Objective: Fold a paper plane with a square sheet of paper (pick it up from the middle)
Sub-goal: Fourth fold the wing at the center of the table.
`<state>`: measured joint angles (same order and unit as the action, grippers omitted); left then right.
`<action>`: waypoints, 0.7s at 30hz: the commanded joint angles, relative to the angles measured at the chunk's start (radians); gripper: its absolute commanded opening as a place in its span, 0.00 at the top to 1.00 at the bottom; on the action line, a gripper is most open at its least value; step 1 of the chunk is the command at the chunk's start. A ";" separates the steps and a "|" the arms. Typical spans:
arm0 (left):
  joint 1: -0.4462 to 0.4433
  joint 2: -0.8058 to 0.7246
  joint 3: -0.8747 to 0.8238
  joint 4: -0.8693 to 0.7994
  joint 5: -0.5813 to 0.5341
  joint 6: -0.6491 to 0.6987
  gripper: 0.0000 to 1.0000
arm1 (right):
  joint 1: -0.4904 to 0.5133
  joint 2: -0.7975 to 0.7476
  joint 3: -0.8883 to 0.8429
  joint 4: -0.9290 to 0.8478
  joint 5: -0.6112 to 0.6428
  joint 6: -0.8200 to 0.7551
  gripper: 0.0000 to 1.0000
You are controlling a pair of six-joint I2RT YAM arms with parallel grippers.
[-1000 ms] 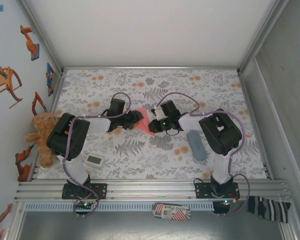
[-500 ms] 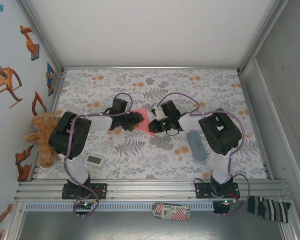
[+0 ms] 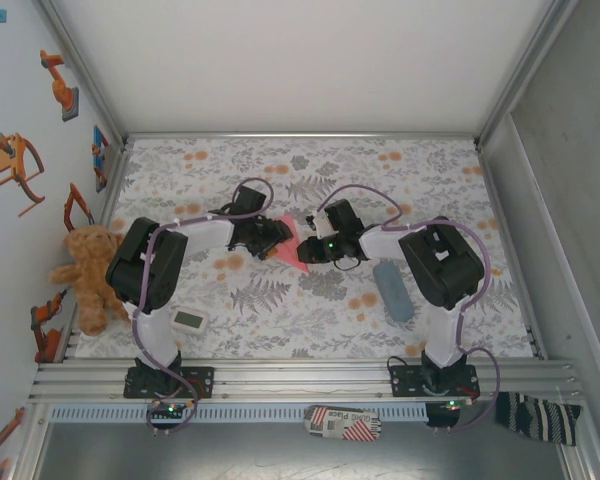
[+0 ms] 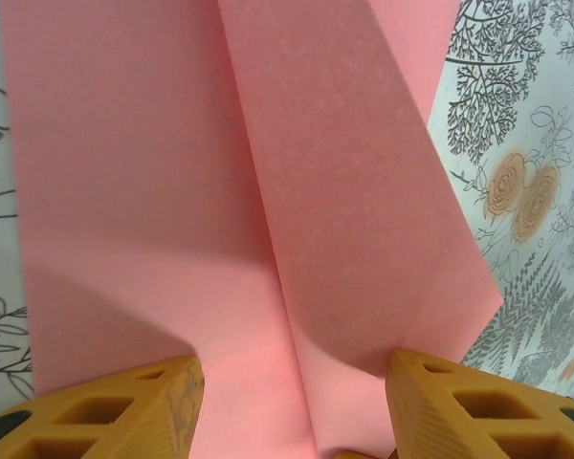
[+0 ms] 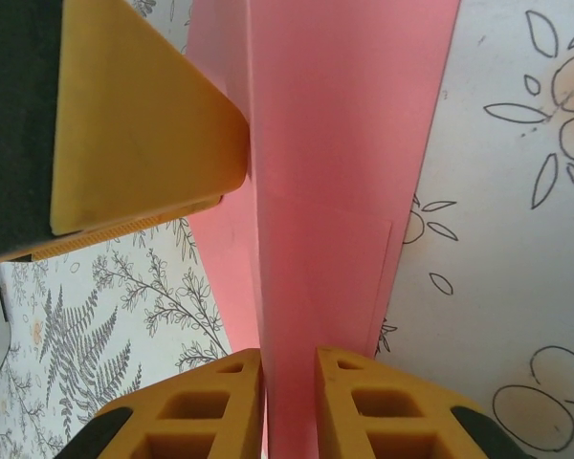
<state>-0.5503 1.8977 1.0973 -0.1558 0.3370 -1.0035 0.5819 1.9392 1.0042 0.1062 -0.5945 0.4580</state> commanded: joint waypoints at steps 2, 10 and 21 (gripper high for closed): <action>-0.007 0.101 -0.020 -0.248 -0.093 0.026 0.44 | -0.005 0.015 -0.007 0.011 -0.021 0.016 0.80; -0.012 0.127 0.002 -0.282 -0.093 0.039 0.42 | -0.006 0.037 0.009 -0.019 -0.035 0.018 0.85; -0.012 0.107 0.048 -0.303 -0.084 0.063 0.40 | -0.005 0.069 0.009 -0.046 -0.060 0.027 0.92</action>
<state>-0.5568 1.9343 1.1835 -0.2695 0.3325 -0.9756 0.5697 1.9667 1.0100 0.1108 -0.6357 0.4755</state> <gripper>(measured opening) 0.601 0.084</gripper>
